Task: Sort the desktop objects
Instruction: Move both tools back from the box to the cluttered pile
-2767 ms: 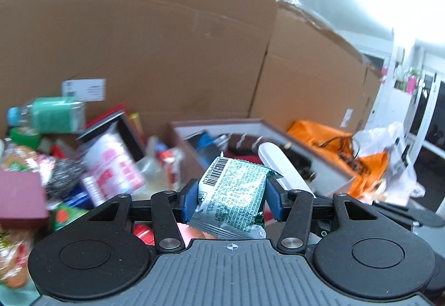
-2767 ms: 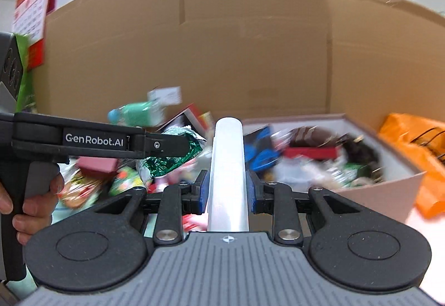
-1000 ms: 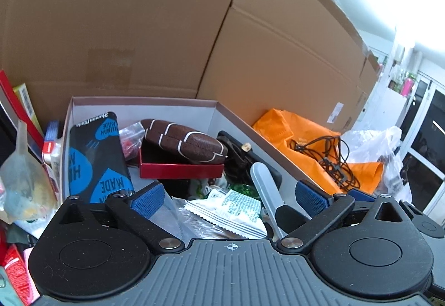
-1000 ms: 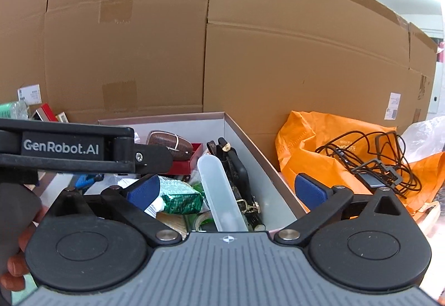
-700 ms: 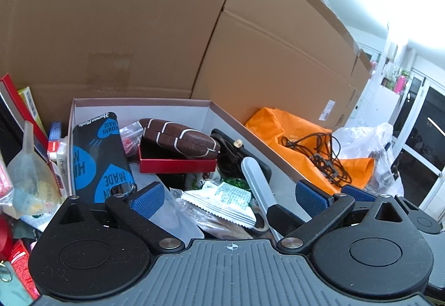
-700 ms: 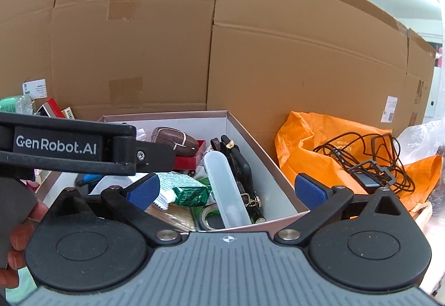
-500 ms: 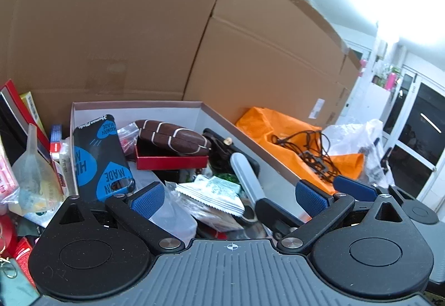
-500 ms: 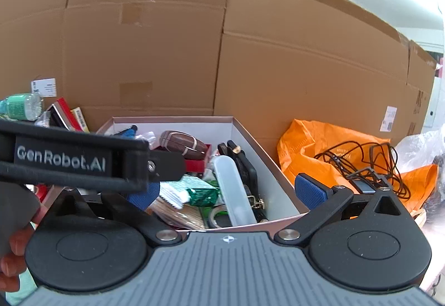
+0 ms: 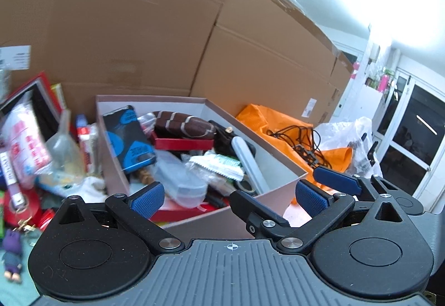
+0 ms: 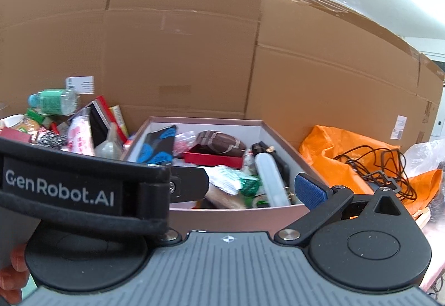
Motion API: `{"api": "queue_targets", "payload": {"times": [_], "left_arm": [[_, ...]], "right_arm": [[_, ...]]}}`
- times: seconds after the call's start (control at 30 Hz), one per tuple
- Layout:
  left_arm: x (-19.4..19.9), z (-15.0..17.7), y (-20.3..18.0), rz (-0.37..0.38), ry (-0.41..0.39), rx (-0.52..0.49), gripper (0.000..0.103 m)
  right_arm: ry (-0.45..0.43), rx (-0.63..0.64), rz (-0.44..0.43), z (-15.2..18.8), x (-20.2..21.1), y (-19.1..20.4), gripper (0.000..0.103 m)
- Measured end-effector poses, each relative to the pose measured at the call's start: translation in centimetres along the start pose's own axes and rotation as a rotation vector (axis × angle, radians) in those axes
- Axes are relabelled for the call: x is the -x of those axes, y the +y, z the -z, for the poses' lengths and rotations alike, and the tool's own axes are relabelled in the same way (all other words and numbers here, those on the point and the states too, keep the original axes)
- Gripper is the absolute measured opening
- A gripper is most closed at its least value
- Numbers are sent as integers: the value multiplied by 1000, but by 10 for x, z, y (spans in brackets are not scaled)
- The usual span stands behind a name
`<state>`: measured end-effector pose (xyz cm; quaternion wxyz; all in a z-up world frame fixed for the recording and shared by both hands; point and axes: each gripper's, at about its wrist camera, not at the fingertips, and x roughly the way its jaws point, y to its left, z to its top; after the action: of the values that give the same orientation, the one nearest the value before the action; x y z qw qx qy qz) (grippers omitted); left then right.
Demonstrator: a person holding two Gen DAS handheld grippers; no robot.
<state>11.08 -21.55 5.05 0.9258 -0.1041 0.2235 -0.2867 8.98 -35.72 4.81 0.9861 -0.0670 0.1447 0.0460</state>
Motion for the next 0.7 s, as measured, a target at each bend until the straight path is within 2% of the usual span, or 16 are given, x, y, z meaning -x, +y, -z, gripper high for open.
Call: {"api": "queue_targets", "payload": {"times": [0.3,0.4,0.6,0.7], "left_arm": [[53,37,30,-104,-50,35,103],[71,53,44,-141,-55,40,103],[91,81,80,-216,-17,68,103],[95,90,103,-255,18,116,103]], "right_arm": [[14,-1,-87,20,16,50,103],[39,-9,-144,30,18,71,103],[123,9,-270,50,8,113,103],[174,14,-294,58,-3,129,103]]}}
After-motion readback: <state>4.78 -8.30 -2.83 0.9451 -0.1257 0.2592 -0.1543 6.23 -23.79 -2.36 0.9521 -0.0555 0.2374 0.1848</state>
